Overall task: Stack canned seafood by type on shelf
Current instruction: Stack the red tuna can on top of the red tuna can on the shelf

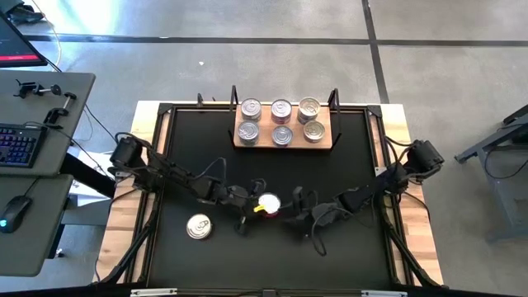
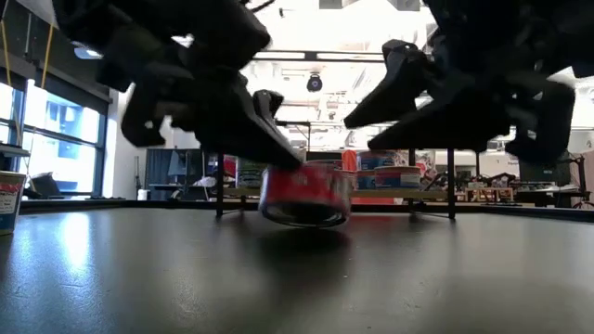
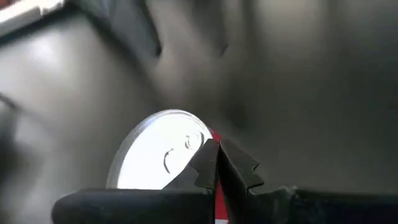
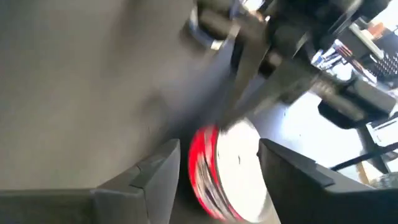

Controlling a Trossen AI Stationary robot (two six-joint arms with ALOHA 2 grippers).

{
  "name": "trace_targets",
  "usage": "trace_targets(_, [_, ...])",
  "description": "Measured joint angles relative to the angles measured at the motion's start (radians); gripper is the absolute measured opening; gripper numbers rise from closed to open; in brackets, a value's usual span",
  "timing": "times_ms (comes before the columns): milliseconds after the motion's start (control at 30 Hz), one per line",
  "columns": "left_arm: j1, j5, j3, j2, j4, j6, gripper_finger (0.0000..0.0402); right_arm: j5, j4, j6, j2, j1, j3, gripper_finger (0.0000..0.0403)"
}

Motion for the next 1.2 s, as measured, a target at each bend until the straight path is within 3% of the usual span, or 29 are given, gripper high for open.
trace_targets(167, [0.022,0.078,-0.134,-0.058,0.267,-0.029,0.0001,0.047,-0.088,-0.122,0.002,-0.002,0.021,0.0213])
trace_targets(333, [0.056,0.111,-0.234,-0.063,0.458,-0.062,0.0,0.108,-0.037,-0.188,0.07,-0.018,0.048,0.0213])
trace_targets(600, [0.072,0.114,-0.253,-0.064,0.471,-0.087,0.0001,0.13,0.014,-0.138,0.246,-0.07,0.18,0.0213])
trace_targets(833, [0.071,0.09,-0.253,-0.065,0.454,-0.087,0.0001,0.097,-0.082,-0.033,0.268,-0.088,0.232,0.0213])
trace_targets(933, [0.052,0.011,-0.252,-0.089,0.385,-0.107,0.0001,0.142,-0.128,0.018,0.268,-0.085,0.239,0.0213])
trace_targets(1133, [-0.049,-0.169,-0.184,-0.207,-0.11,-0.119,0.0,0.177,-0.178,0.162,0.268,-0.076,0.238,0.0213])
trace_targets(1200, [-0.07,-0.21,-0.174,-0.222,-0.194,-0.157,0.0003,0.175,-0.187,0.211,0.268,-0.077,0.238,0.0213])
